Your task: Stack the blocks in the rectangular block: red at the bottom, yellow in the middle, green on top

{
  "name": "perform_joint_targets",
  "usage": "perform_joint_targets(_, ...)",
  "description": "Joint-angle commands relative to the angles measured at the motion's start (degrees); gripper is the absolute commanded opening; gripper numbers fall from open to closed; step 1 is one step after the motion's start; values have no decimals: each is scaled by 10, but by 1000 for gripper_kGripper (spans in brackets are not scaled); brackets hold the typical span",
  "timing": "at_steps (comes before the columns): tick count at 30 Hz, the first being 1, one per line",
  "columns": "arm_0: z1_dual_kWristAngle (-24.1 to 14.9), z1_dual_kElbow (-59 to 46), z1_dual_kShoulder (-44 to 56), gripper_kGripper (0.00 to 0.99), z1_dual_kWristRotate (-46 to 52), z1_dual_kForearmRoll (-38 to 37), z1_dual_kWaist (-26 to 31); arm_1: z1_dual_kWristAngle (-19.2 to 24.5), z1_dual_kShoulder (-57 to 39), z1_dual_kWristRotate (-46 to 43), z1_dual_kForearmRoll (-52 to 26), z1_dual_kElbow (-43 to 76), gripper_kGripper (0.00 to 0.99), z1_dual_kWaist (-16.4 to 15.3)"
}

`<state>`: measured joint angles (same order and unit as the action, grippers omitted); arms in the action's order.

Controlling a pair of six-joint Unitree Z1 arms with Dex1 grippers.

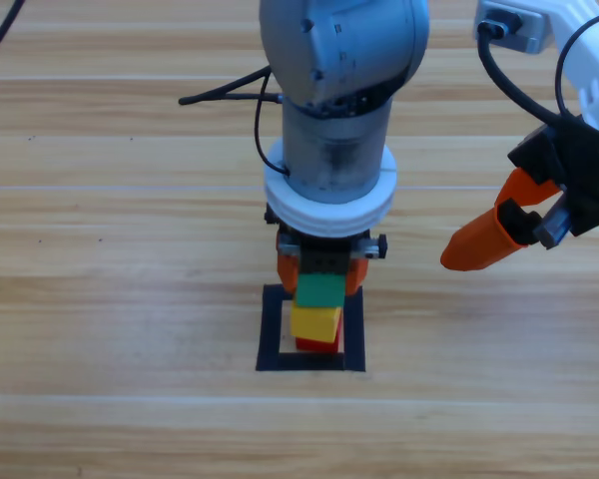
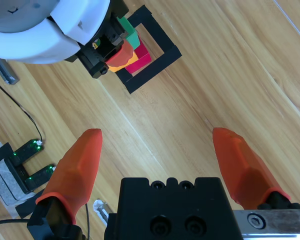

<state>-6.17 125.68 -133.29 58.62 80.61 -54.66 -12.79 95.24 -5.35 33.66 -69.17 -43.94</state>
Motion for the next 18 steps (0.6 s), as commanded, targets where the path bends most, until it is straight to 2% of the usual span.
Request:
perform_joint_targets(1,1,-13,-15,5,6,-4,-17,-8,-18,-4,9,10,977,15)
perform_joint_targets(4,1,-13,-19,117,6,-11,-18,-8,-18,-4,9,11,977,14)
perform_joint_targets(5,1,-12,-21,216,6,-13,-19,-8,-18,-4,9,11,977,14)
perform_joint_targets(7,1,-5,-24,607,4,-14,-19,-7,-18,-4,9,11,977,14)
perform_joint_targets(8,1,-4,-24,876,4,-14,-19,-7,-18,-4,9,11,977,14)
perform_joint_targets(9,1,-3,-24,957,4,-14,-19,-8,-19,-4,9,11,977,14)
perform_joint_targets(10,0,-3,-24,980,3,-14,-19,-7,-19,-5,9,11,977,14)
perform_joint_targets(18,-5,6,-18,982,-6,-14,-18,-7,-22,-5,9,13,977,14)
